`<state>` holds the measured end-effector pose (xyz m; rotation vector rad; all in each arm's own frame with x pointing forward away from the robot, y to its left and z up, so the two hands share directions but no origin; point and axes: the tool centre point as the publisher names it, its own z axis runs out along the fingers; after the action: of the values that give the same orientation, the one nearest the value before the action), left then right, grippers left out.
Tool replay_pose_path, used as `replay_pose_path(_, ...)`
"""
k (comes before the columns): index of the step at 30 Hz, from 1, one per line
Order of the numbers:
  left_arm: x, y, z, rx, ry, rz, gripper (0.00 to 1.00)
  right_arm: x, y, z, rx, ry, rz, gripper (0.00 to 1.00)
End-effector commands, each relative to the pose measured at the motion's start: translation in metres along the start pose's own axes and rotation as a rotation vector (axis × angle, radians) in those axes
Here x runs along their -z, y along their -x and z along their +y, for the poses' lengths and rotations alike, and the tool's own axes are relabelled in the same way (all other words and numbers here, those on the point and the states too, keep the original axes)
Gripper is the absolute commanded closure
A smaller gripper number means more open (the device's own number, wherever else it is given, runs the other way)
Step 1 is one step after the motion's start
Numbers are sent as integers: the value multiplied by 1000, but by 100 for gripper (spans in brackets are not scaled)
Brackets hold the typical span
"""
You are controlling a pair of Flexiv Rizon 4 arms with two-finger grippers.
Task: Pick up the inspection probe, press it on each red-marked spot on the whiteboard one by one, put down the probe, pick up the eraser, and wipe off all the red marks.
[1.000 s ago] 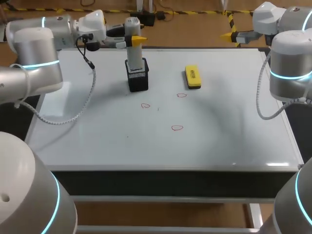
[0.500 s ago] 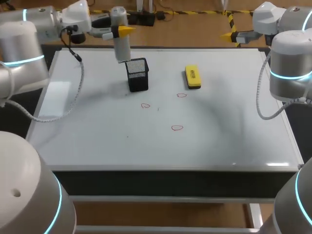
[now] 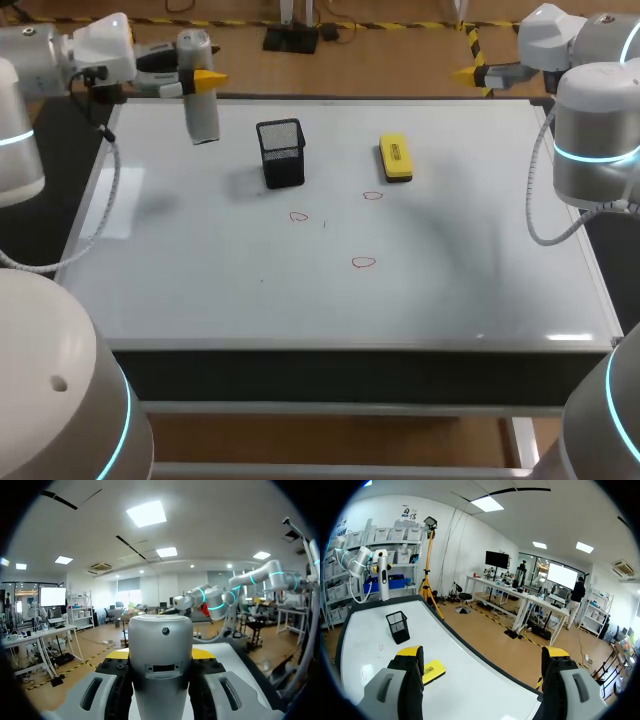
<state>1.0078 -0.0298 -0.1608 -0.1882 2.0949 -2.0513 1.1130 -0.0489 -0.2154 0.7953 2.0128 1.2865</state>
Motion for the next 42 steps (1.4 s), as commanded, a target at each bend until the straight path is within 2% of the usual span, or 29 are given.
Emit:
replay_pose_path(1,13,8,15,3,-29,25,100,0,1,0,0,1,1,0)
replay_pose_path(12,29,15,43,7,-51,25,100,0,1,0,0,1,1,0)
replay_pose_path(19,40,22,52,30,-34,0,100,0,1,0,0,1,1,0)
replay_pose_path(27,40,22,52,30,-34,0,100,0,1,0,0,1,1,0)
replay_pose_path(28,40,22,52,30,-34,0,100,-4,7,0,23,-13,12,0)
replay_pose_path(30,40,22,52,30,-34,0,100,-16,16,-1,69,-57,77,0)
replay_pose_path(33,40,22,52,30,-34,0,100,-37,22,-1,206,-118,193,0)
replay_pose_path(35,40,22,52,30,-34,0,100,-50,20,0,304,-163,284,0)
replay_pose_path(36,40,22,52,30,-34,0,100,-54,19,0,341,-177,302,0)
replay_pose_path(38,40,22,52,30,-34,0,100,-67,11,-5,505,-242,412,0)
replay_pose_path(42,40,22,52,30,-34,0,100,-86,-3,-10,725,-291,529,0)
